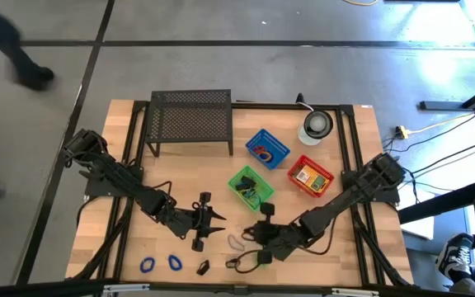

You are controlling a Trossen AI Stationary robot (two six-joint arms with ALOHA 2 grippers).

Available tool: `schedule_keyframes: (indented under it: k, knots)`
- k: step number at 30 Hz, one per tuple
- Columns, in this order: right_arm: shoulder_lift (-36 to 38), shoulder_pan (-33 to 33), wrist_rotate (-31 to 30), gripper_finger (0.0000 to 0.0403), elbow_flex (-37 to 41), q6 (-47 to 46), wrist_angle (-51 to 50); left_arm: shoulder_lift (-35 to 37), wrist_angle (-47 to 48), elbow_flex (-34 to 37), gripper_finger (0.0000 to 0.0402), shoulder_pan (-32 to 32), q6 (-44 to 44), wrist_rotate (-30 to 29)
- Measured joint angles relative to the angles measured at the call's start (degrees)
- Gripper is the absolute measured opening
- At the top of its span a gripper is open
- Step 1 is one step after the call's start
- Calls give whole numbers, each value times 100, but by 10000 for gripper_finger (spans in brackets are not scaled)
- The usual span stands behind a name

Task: Pick & Place Office Desk Supplies
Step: Put the blue rubber band into the blue basket

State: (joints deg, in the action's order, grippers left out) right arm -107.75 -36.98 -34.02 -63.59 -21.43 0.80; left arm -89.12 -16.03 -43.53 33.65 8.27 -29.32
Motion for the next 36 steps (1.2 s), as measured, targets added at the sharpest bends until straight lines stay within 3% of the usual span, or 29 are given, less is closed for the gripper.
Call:
schedule_keyframes:
  k: [6,11,17,36]
  knots:
    - [638,-29,-1528,12,-2,114,545,0,-2,-2,127,0,0,4]
    - [977,-5,-2233,13,-11,323,1167,0,-2,-1,127,0,-1,7]
    - [1026,6,-2343,13,-11,1036,1830,0,-2,0,127,0,-1,7]
    - [1028,8,-2362,13,-13,837,2216,0,-2,-2,127,0,1,7]
